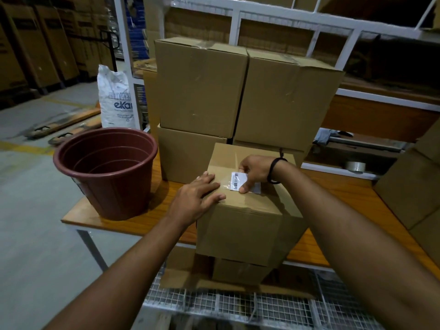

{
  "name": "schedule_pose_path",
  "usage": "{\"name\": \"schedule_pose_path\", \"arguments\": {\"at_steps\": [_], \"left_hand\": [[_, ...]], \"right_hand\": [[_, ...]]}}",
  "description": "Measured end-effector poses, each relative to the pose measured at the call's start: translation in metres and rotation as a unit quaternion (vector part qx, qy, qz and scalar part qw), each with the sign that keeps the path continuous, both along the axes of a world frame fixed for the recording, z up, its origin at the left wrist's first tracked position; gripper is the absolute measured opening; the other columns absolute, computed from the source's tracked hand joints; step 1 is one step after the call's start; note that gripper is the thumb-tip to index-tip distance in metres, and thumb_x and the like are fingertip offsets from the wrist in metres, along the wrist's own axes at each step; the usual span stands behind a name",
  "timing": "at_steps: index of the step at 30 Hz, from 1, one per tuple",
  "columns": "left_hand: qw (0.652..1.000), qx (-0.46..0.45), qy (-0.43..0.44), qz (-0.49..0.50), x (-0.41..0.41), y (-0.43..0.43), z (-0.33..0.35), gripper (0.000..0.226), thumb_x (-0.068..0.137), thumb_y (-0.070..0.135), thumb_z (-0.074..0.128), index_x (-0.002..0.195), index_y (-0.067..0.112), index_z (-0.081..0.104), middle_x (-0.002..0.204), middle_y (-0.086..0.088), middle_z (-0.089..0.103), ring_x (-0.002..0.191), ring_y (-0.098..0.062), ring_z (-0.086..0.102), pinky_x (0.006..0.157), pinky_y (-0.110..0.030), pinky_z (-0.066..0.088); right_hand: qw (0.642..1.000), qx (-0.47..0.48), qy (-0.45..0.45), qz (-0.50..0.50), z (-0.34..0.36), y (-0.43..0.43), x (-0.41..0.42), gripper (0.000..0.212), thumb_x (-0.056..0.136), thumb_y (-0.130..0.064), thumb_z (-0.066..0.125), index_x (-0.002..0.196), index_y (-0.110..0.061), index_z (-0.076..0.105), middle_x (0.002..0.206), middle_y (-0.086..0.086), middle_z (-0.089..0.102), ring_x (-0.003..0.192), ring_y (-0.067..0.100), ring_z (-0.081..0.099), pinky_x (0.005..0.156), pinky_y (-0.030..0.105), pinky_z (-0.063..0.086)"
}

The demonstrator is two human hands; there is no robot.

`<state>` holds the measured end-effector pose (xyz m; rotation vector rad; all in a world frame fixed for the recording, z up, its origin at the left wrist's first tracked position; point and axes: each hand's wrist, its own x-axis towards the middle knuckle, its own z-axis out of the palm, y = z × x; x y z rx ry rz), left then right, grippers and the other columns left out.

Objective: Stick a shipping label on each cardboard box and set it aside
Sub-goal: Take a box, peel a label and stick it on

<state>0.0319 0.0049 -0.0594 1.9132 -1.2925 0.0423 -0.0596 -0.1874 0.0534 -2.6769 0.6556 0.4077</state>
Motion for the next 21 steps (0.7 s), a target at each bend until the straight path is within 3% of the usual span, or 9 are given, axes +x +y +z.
{"name": "schedule_pose_path", "arguments": {"at_steps": [4, 9, 12, 14, 16, 18, 19, 21], "left_hand": [[1.000, 0.005, -0.003, 0.004, 0.001, 0.000, 0.001, 0.073, 0.080, 0.070, 0.042, 0.129, 0.020, 0.062, 0.146, 0.000, 0.048, 0.136, 0.000, 0.029, 0.114, -0.021, 0.021], [1.000, 0.001, -0.009, 0.010, 0.002, -0.003, 0.006, 0.069, 0.082, 0.070, 0.043, 0.126, 0.021, 0.064, 0.142, 0.000, 0.053, 0.137, -0.007, 0.037, 0.115, -0.026, 0.024], [0.999, 0.022, -0.028, 0.021, 0.002, -0.005, 0.014, 0.058, 0.086, 0.065, 0.052, 0.123, 0.023, 0.066, 0.140, 0.002, 0.055, 0.136, -0.008, 0.040, 0.116, -0.030, 0.024], [0.998, 0.043, -0.042, 0.026, 0.004, -0.007, 0.019, 0.048, 0.089, 0.056, 0.058, 0.122, 0.023, 0.067, 0.140, 0.002, 0.055, 0.135, -0.009, 0.042, 0.116, -0.030, 0.024], [0.997, 0.057, -0.047, 0.032, 0.004, -0.009, 0.025, 0.044, 0.089, 0.054, 0.059, 0.119, 0.023, 0.069, 0.138, 0.001, 0.057, 0.133, -0.009, 0.044, 0.116, -0.031, 0.025], [0.996, 0.062, -0.051, 0.047, -0.001, -0.013, 0.032, 0.041, 0.088, 0.055, 0.059, 0.112, 0.024, 0.073, 0.128, 0.003, 0.064, 0.122, -0.008, 0.054, 0.112, -0.034, 0.034], [0.996, 0.053, -0.039, 0.055, -0.005, -0.017, 0.037, 0.040, 0.087, 0.056, 0.059, 0.106, 0.024, 0.074, 0.119, 0.005, 0.069, 0.112, -0.006, 0.059, 0.106, -0.035, 0.041], [0.996, 0.002, 0.063, 0.062, -0.016, -0.024, 0.053, 0.037, 0.086, 0.054, 0.062, 0.101, 0.022, 0.075, 0.103, 0.009, 0.072, 0.095, -0.002, 0.063, 0.089, -0.034, 0.052]], "right_hand": [[0.993, 0.053, -0.094, -0.044, 0.005, -0.014, -0.020, 0.026, 0.073, -0.028, 0.083, 0.088, -0.022, 0.063, 0.092, 0.000, 0.066, 0.087, 0.020, 0.063, 0.067, 0.030, 0.051], [0.942, 0.160, -0.242, -0.166, 0.013, -0.033, -0.060, 0.030, 0.076, -0.013, 0.079, 0.098, 0.001, 0.066, 0.094, 0.013, 0.068, 0.090, 0.025, 0.065, 0.082, 0.040, 0.054], [0.911, 0.178, -0.324, -0.183, 0.013, -0.027, -0.073, 0.025, 0.075, -0.010, 0.079, 0.094, 0.000, 0.067, 0.091, 0.011, 0.069, 0.085, 0.021, 0.066, 0.077, 0.036, 0.056], [0.873, 0.218, -0.392, -0.192, 0.019, -0.023, -0.080, 0.022, 0.077, -0.007, 0.076, 0.096, -0.003, 0.066, 0.088, 0.005, 0.068, 0.076, 0.011, 0.067, 0.064, 0.022, 0.057], [0.813, 0.285, -0.462, -0.210, 0.028, -0.023, -0.084, 0.021, 0.079, -0.003, 0.072, 0.098, -0.006, 0.064, 0.088, 0.003, 0.068, 0.069, 0.007, 0.069, 0.059, 0.020, 0.056], [0.785, 0.332, -0.475, -0.219, 0.032, -0.024, -0.081, 0.023, 0.078, -0.001, 0.072, 0.099, -0.003, 0.064, 0.089, 0.006, 0.069, 0.070, 0.012, 0.070, 0.062, 0.029, 0.060], [0.791, 0.343, -0.457, -0.218, 0.030, -0.023, -0.076, 0.025, 0.078, 0.000, 0.072, 0.102, 0.001, 0.063, 0.089, 0.009, 0.069, 0.072, 0.016, 0.070, 0.065, 0.034, 0.060], [0.809, 0.358, -0.412, -0.220, 0.019, -0.019, -0.061, 0.029, 0.076, 0.002, 0.073, 0.103, 0.004, 0.064, 0.087, 0.010, 0.069, 0.074, 0.021, 0.069, 0.067, 0.037, 0.059]]}}
